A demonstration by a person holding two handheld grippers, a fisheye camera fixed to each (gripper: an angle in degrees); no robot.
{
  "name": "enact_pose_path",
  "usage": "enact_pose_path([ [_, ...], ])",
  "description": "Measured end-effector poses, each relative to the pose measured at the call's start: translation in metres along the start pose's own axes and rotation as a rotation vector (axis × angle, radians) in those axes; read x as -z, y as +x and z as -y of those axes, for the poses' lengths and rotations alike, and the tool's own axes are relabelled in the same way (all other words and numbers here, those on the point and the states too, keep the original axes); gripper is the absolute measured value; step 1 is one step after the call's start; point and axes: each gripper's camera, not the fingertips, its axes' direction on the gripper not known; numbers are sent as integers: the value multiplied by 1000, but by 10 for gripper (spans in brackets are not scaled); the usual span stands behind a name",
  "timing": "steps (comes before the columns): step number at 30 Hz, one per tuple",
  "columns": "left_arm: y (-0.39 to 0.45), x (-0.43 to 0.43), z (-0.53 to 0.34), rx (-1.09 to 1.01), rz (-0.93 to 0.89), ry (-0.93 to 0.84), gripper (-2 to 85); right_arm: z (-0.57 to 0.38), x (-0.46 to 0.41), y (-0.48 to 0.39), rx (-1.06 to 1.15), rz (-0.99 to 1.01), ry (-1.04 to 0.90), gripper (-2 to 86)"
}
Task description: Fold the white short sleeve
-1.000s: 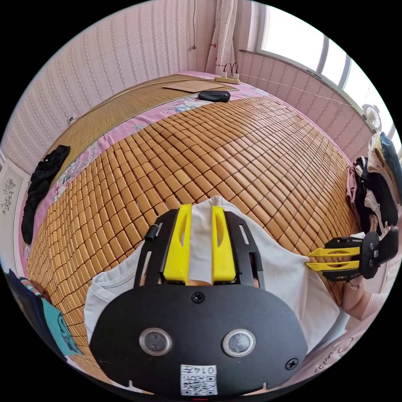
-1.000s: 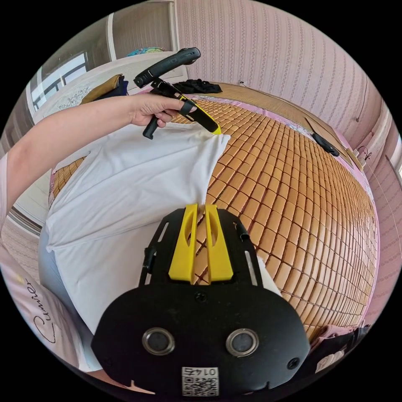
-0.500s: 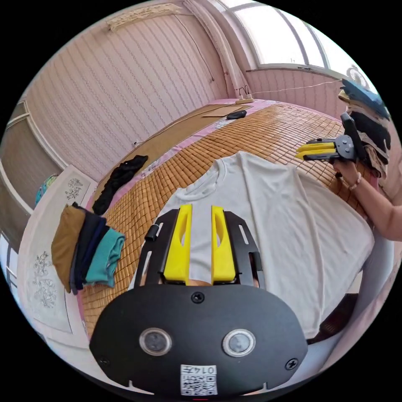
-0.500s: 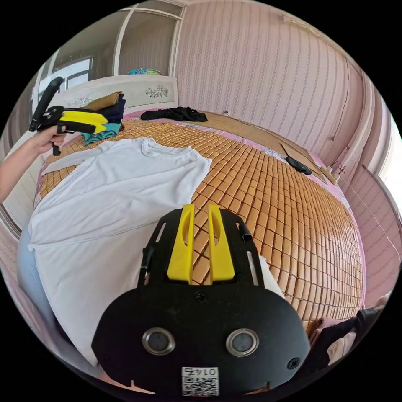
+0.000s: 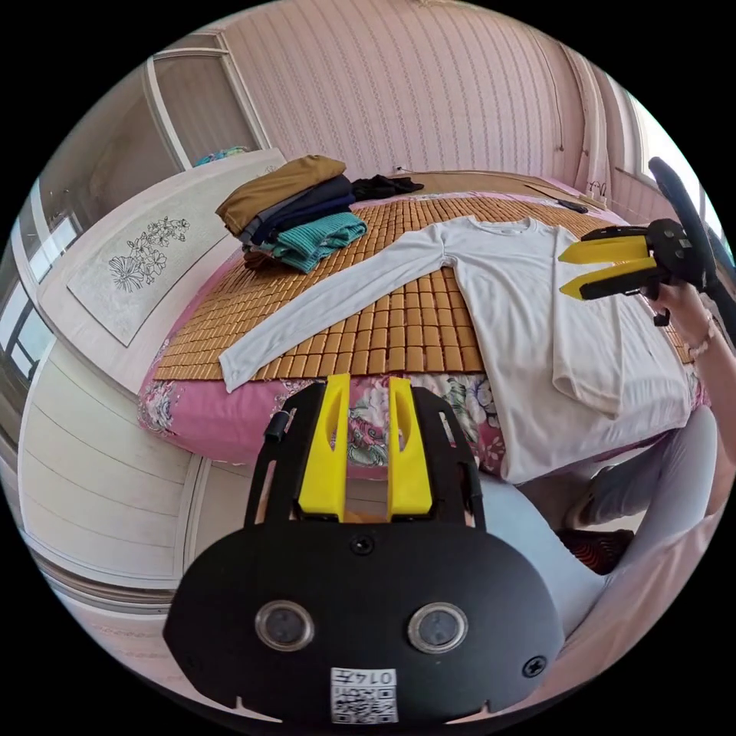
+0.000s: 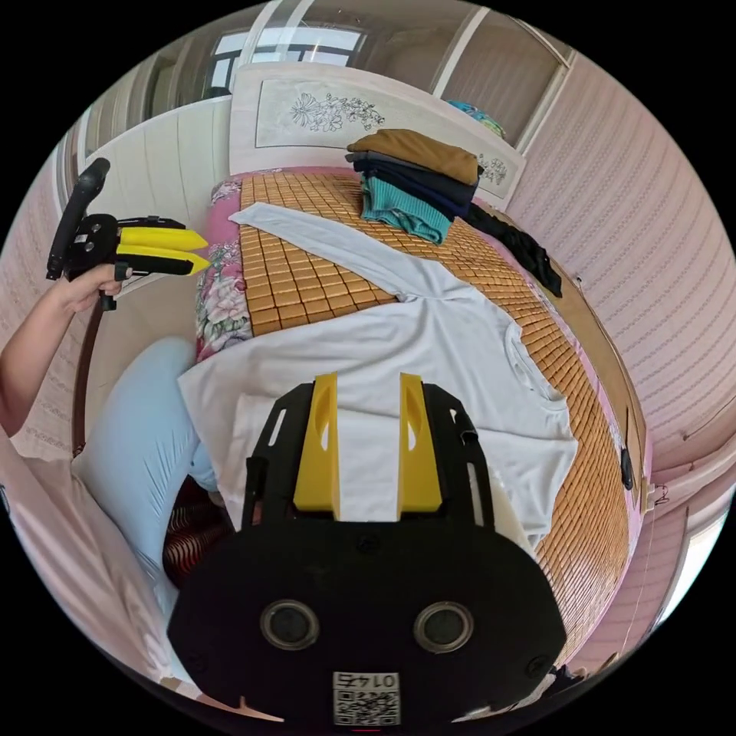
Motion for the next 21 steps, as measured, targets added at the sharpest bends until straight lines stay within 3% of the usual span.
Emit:
enact_pose_path([
  [11, -134, 7, -79, 231, -36, 36, 85, 139, -41, -117, 293, -142, -102, 147],
  [21, -214, -13, -83, 330, -34, 69, 86, 229, -88, -154, 410, -5, -86, 154],
])
